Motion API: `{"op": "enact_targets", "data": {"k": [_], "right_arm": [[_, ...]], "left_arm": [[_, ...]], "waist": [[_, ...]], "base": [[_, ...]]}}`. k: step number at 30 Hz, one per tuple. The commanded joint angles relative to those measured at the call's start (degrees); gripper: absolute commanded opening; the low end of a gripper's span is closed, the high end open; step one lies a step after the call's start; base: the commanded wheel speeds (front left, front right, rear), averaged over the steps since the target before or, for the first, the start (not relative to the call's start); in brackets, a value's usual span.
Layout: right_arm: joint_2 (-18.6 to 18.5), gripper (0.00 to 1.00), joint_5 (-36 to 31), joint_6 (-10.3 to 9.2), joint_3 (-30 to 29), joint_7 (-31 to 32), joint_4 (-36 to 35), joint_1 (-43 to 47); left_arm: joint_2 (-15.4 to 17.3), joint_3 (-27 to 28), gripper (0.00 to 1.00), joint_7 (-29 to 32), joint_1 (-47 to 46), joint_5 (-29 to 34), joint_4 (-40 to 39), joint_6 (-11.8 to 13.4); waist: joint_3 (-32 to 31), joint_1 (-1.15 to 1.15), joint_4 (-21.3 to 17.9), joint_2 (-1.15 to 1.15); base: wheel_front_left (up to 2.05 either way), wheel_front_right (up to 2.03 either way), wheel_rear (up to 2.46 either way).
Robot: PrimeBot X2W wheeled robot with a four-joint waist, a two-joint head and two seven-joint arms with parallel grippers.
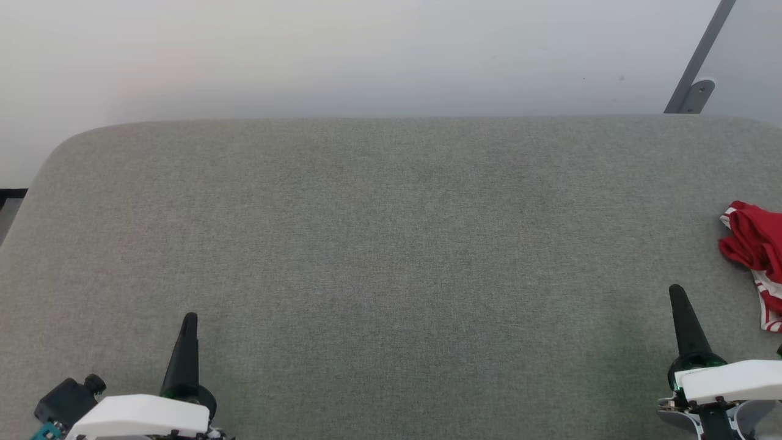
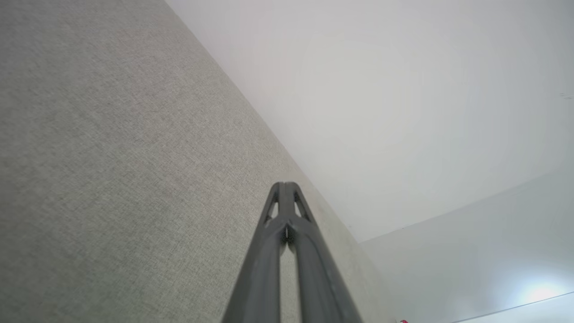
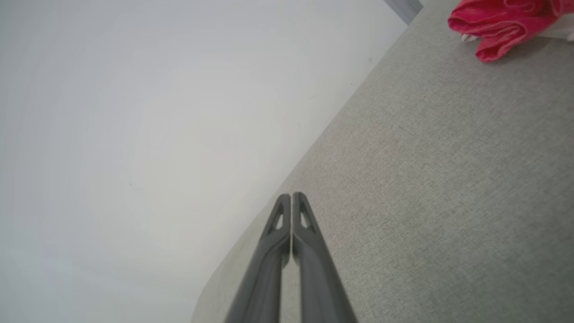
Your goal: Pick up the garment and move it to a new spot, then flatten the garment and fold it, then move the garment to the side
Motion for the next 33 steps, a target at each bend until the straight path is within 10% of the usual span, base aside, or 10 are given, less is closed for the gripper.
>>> {"op": "enact_targets", "data": {"k": [1, 33], "right_arm": [[-0.12, 0.0, 1.05, 0.01, -0.17, 0.21, -0.2, -1.02], [2.83, 0.0, 15.61, 0.0, -0.81, 4.97, 1.04, -3.06]], "left_arm": [[0.23, 0.23, 0.0, 0.33, -1.53, -1.26, -0.38, -0.08], [-0.35, 1.49, 0.0, 5.24, -4.88, -19.45, 2.03, -0.13]], "waist": [[-0.02, 0.0, -0.02, 0.0], [-0.96, 0.0, -0.91, 0.0]], "base": [[0.0, 0.0, 0.0], [0.0, 0.0, 0.0]]}}
